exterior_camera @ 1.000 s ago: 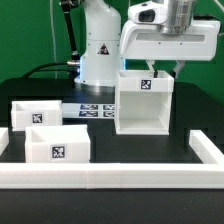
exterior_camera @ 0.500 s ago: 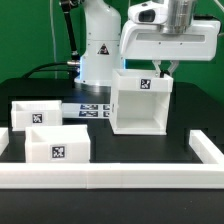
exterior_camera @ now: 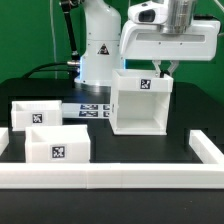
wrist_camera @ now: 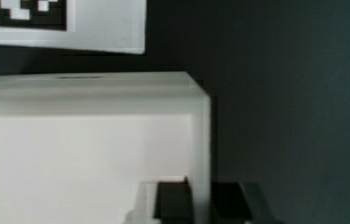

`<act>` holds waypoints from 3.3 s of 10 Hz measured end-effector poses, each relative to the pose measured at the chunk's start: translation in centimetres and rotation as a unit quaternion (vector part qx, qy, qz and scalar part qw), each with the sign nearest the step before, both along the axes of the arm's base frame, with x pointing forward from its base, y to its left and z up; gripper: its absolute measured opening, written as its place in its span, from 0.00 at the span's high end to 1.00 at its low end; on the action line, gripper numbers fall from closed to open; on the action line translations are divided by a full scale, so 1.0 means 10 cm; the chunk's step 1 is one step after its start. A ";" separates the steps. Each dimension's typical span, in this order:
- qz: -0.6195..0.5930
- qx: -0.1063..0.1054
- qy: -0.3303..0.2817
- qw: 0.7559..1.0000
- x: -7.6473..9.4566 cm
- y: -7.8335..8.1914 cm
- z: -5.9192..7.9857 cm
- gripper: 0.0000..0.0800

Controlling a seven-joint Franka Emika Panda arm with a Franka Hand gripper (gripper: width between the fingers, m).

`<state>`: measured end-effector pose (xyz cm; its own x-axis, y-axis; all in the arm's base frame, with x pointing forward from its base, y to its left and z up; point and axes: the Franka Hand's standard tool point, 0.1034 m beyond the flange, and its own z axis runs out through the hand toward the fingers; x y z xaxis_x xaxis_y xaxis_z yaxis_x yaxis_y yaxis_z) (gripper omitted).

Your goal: Assemble drawer

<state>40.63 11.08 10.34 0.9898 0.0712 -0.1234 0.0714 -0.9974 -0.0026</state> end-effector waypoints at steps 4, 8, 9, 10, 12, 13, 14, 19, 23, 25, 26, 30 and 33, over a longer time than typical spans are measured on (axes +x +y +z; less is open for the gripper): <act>0.004 0.013 -0.018 1.000 0.57 -0.01 0.01 0.95; 0.008 0.021 -0.038 0.999 0.95 -0.03 0.01 0.95; 0.014 0.023 -0.048 0.999 1.07 -0.05 0.01 0.95; 0.013 0.026 -0.057 0.998 1.18 -0.06 0.01 0.95; 0.011 0.030 -0.076 0.997 1.32 -0.03 0.01 0.95; 0.009 0.031 -0.087 0.996 1.36 -0.04 0.01 0.95; 0.010 0.031 -0.087 0.996 1.36 -0.04 0.01 0.95; -0.146 0.034 -0.081 0.985 1.37 0.01 0.02 0.95; -0.277 0.038 -0.084 0.956 1.63 -0.09 0.02 0.95; -0.320 0.039 -0.082 0.943 1.64 -0.07 0.03 0.95; -0.329 0.039 -0.081 0.940 1.64 -0.06 0.03 0.95; -0.475 0.046 -0.064 0.876 1.63 -0.05 0.02 0.95; -0.566 0.063 -0.064 0.820 1.73 -0.11 0.05 0.95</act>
Offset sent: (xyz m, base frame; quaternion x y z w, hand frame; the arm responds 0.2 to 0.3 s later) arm 0.0526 -0.0056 -0.0027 0.0100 0.0021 -0.0071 0.9999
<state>57.89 9.97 10.81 0.4356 -0.8970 -0.0752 -0.8913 -0.4182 -0.1749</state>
